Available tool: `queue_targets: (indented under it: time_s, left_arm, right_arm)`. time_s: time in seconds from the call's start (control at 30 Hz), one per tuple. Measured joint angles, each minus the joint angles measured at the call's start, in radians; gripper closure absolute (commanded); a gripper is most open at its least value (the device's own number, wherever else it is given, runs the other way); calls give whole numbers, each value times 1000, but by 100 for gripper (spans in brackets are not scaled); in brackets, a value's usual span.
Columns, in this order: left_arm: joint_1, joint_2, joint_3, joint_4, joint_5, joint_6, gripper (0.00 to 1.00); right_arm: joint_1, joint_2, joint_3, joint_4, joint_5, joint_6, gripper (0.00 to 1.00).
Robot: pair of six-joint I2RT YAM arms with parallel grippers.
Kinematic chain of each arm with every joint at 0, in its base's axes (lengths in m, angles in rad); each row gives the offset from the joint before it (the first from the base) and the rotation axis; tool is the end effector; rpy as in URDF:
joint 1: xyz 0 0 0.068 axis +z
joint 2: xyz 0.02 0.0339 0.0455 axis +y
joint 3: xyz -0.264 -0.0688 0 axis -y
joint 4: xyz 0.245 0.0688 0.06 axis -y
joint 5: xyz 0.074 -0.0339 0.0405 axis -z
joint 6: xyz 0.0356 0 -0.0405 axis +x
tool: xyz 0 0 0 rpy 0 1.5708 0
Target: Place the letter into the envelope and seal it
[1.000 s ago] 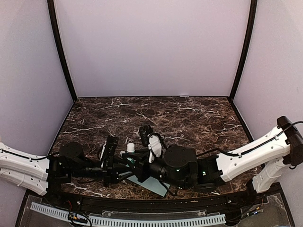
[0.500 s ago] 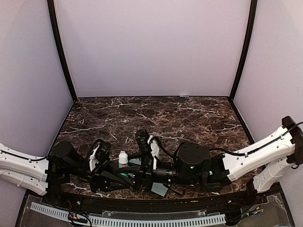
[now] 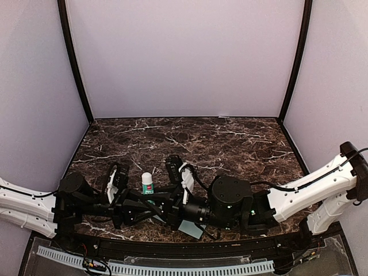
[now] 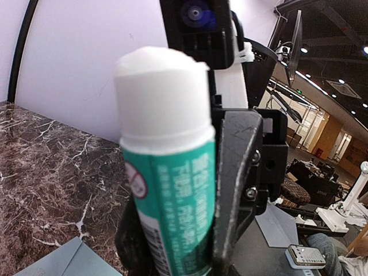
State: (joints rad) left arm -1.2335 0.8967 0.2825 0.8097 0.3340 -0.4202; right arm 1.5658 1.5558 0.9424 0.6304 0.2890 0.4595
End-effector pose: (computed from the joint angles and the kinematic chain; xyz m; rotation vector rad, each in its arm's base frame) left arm 0.0537 -0.1884 0.2485 0.9086 1.3025 -1.5712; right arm 0.0119 0.3590 0.2873 -0.6823 1.5863 1.3421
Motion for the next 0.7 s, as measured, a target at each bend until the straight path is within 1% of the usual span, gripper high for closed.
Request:
queue_targets:
  time_s: [0.07,0.13,0.2,0.23,0.27,0.3,0.33,0.37,0.43,0.53,0.7]
  left_arm:
    - [0,-1,-2,0,-3,2,100]
    - [0,-1,-2,0,-6,2,98]
    - [0,0,-2,0,-6,5,90]
    - [0,0,-2,-1,-6,8,81]
    - [0,1,-2,-5,-6,10,76]
    - [0,1,-2,-13,-6,13,65]
    - [0,1,0,-27,-6,16,60]
    - [0,3,4,-40,-4,28,53]
    - [0,12,18,-74,4,38,46]
    - [0,17,40,-115,23,50,41]
    - [0,17,51,-145,40,66,39]
  right_arm:
    - [0,3,3,-3,9,-2,100]
    - [0,4,6,-5,18,-5,100]
    - [0,4,6,-7,21,-5,100]
    - [0,4,6,-9,23,-5,100]
    - [0,4,6,-12,24,-6,100]
    - [0,4,6,-18,26,-8,100]
    - [0,3,6,-29,27,-12,100]
    - [0,1,6,-44,29,-16,100]
    - [0,-19,5,-88,32,-32,100]
    - [-6,-77,-9,-163,33,-50,100]
    - [-16,-202,-42,-291,14,-68,100]
